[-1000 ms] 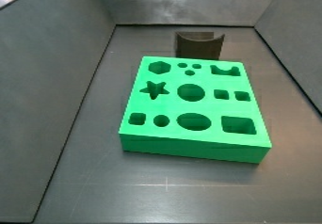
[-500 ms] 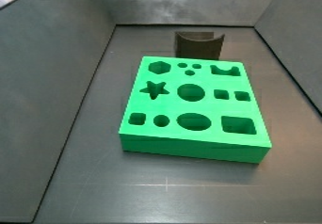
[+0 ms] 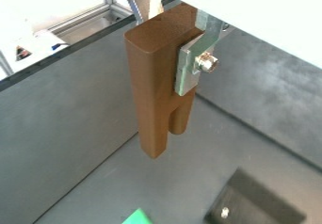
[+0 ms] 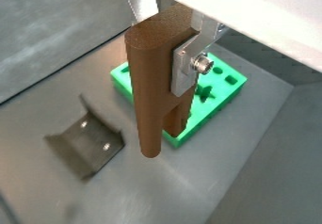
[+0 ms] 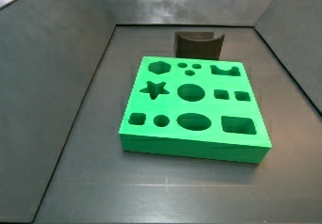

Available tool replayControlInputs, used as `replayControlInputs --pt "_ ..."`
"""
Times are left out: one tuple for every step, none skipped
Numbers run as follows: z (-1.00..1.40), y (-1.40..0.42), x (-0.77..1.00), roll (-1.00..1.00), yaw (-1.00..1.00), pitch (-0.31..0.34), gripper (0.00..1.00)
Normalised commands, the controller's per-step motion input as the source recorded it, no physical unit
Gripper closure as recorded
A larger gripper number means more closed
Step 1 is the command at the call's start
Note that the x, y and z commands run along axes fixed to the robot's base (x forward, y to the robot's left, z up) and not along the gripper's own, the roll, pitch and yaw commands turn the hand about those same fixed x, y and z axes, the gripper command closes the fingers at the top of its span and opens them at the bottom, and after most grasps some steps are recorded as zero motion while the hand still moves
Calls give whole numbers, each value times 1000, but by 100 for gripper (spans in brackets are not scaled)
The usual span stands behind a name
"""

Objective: Pick up the square-circle object. Move up. Move to above the board. Insert the square-circle object.
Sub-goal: Move to above the board.

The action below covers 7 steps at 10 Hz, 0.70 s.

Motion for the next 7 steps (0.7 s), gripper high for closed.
replayControlInputs --pt "103 -1000 208 1 21 83 100" --pt "104 -1000 214 -13 17 93 100" --pt "108 -1000 227 1 9 118 100" --pt "110 -1000 236 -6 11 119 100" --pt "113 -1000 250 15 12 119 100" --pt "118 -1000 260 8 15 122 100" --pt "121 -1000 284 9 8 122 100"
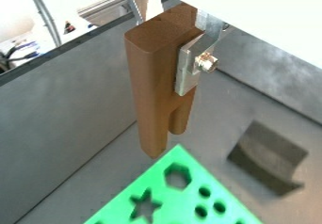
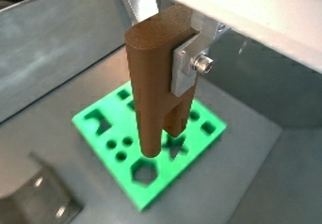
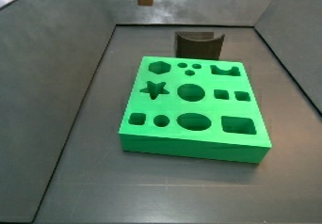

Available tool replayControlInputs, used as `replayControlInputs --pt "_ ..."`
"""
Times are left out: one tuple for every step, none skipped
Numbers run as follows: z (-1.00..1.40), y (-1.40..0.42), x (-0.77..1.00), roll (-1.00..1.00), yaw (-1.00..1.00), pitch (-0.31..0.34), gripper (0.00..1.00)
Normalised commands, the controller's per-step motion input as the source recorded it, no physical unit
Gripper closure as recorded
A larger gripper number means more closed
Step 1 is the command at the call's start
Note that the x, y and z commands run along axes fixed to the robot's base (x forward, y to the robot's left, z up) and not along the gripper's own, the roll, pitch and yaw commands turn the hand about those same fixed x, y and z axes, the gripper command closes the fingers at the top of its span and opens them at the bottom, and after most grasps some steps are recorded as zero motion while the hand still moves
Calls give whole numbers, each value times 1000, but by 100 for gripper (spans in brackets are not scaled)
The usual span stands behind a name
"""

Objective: Pick up the square-circle object. Move up. Move to above the board. Insert the square-circle object.
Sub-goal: Move to above the board, then insert the square-circle object.

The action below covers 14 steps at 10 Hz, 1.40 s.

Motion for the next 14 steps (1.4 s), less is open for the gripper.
replayControlInputs --pt "127 -1000 299 10 10 124 100" --pt "97 -671 234 24 13 128 100" --pt "59 -365 160 37 7 111 100" --pt "44 -227 114 48 11 92 100" --pt "-203 0 0 0 -1000 0 100" --pt "-211 0 0 0 -1000 0 100" --pt "-223 0 0 0 -1000 -7 100" --pt "-189 0 0 0 -1000 -31 100" --pt "-229 0 0 0 -1000 -66 100" --pt "-280 -71 14 0 -980 -103 100" --pt "-303 -114 9 0 -966 -106 100" --pt "-271 -129 0 0 -997 -56 100" --pt "-269 -131 0 0 -1000 -33 100" --pt "-269 -131 0 0 -1000 -27 100"
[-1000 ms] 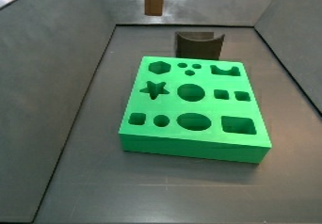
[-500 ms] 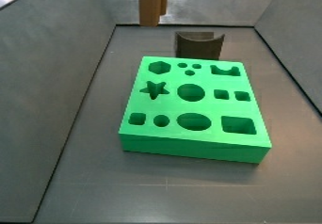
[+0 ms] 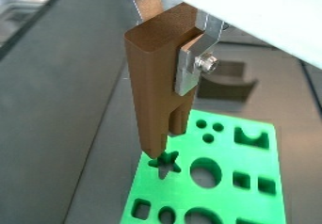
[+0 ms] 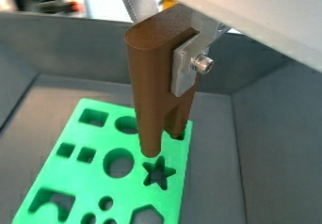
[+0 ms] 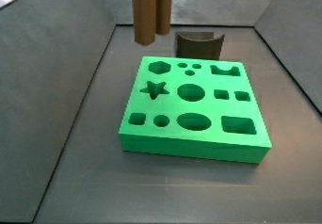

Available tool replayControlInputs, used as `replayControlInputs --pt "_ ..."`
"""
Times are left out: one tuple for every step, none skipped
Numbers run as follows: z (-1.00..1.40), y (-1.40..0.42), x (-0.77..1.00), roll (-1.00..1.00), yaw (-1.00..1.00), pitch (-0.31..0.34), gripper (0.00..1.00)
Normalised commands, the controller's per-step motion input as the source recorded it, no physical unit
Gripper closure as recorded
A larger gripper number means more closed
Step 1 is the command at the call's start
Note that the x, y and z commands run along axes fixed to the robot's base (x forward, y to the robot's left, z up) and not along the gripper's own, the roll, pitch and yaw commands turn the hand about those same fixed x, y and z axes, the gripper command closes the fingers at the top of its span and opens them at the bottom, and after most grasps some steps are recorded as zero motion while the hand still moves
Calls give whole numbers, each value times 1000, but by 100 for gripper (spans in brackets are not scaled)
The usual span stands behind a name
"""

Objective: Pick up the square-circle object. Move up. Move to above the board. Insert the square-circle object.
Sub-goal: Insert the square-circle object.

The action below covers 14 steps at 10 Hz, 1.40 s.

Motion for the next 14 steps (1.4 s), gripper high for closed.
replayControlInputs --pt "-280 -129 0 0 -1000 -34 100" --pt "-269 -123 0 0 -1000 -27 100" --pt "-326 -9 0 0 -1000 -4 100" --pt "-334 0 0 0 -1000 -4 100" --pt "-334 0 0 0 -1000 -3 100" --pt "-334 0 0 0 -1000 -4 100" --pt "-337 0 0 0 -1000 -4 100" --pt "-346 0 0 0 -1000 -9 100" --pt "-309 -300 0 0 -923 -14 100" --pt "-311 -371 0 0 -871 -19 100" --pt "-314 -374 0 1 -874 -21 100" --pt "-311 -371 0 0 -874 -20 100" --pt "-317 -369 0 0 -877 -23 100" --pt "-320 -366 0 1 -877 -24 100"
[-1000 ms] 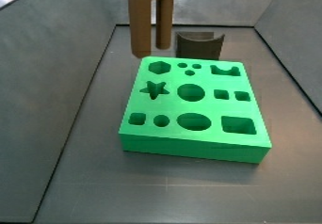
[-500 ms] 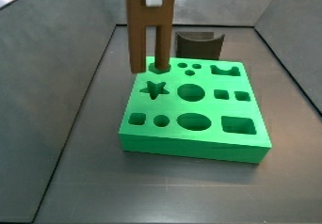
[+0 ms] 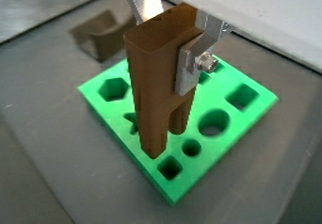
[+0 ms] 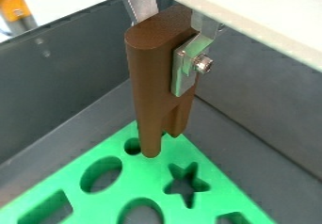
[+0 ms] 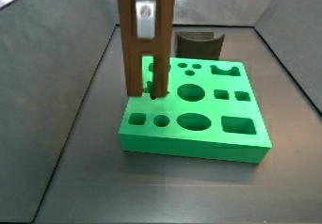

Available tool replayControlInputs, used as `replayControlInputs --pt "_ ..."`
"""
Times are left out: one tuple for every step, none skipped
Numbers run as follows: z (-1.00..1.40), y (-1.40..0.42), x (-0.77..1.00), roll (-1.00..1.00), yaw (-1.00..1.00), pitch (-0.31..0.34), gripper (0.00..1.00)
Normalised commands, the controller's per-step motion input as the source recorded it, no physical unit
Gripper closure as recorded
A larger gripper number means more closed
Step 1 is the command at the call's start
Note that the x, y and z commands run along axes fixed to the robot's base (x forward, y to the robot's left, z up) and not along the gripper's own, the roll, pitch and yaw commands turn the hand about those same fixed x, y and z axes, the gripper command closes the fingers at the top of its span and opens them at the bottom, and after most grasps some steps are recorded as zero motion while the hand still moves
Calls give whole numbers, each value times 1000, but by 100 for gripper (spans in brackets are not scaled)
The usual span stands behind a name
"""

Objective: Pick up the square-circle object. Move up. Move to above the board. Insert the square-circle object.
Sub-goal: Insert the square-circle object.

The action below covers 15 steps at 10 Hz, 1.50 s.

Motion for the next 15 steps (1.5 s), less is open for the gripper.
replayControlInputs --pt "-383 -383 60 14 -811 -46 100" --pt "-274 -397 294 6 -554 34 100" --pt "-131 -346 280 91 -194 400 100" --pt "-194 -263 286 79 -34 349 100" --pt "-186 -94 251 36 0 331 100" --pt "-120 0 97 0 3 350 100" --pt "-31 117 0 0 69 339 100" --pt "0 226 -34 -30 63 274 100" --pt "34 140 -146 -47 0 124 100" --pt "0 -51 -100 0 -14 0 100" --pt "0 -263 0 59 0 -94 100" --pt "0 -323 0 143 0 -283 100" --pt "-71 -354 0 183 0 -353 100" --pt "-174 -291 0 150 0 -364 100" --pt "-34 0 -51 9 -100 -184 100"
